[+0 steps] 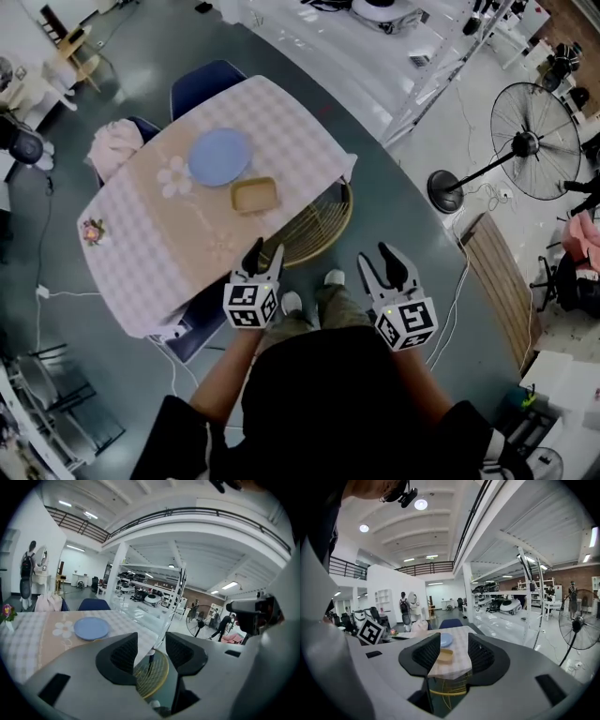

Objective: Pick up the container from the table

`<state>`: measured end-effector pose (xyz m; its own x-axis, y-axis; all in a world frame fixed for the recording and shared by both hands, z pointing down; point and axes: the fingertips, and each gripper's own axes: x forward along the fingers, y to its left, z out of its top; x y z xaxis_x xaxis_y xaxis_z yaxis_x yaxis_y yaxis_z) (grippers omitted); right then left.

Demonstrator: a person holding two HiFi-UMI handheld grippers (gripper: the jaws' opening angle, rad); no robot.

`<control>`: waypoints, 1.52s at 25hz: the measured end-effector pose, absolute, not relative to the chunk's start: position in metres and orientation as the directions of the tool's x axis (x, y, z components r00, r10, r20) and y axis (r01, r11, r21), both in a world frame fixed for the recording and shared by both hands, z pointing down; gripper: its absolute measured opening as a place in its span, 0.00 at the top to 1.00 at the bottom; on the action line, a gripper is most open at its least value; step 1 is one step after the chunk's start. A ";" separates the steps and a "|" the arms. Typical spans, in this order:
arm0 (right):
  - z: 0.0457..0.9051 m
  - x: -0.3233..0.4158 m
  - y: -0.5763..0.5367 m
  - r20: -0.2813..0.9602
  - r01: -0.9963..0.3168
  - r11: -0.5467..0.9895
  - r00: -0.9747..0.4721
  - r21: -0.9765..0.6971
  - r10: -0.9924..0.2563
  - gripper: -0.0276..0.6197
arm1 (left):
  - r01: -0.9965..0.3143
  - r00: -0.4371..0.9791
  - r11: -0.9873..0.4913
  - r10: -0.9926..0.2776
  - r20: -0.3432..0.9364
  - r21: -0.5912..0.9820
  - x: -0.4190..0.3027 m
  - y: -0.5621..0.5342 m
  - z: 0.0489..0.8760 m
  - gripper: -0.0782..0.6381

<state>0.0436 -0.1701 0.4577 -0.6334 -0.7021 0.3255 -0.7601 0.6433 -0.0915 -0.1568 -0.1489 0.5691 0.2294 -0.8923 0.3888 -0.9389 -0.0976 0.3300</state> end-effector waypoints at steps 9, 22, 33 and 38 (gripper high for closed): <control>0.468 0.010 -0.259 0.335 -0.621 0.773 -0.762 -0.130 -0.555 0.70 | -0.955 0.126 0.055 -0.812 0.570 0.290 -0.184 -0.218 0.655 0.64; 0.532 -0.010 -0.355 0.389 -0.485 0.839 -0.843 -0.249 -0.372 0.70 | -0.970 0.064 0.143 -0.624 0.779 0.195 -0.187 -0.321 0.782 0.64; 0.545 0.032 -0.423 0.429 -0.529 0.824 -0.804 -0.202 -0.411 0.70 | -0.993 -0.030 0.120 -0.388 0.921 0.018 -0.217 -0.343 0.851 0.74; 0.552 0.042 -0.422 0.441 -0.548 0.810 -0.792 -0.208 -0.423 0.70 | -0.995 -0.025 0.099 -0.344 0.939 0.010 -0.218 -0.345 0.857 0.83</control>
<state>0.0425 -0.4223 0.5515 -0.7918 -0.4227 0.4408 -0.5483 0.8100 -0.2082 -0.2176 -0.3453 0.8566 -0.0245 -0.3441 0.9386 -0.9951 0.0987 0.0102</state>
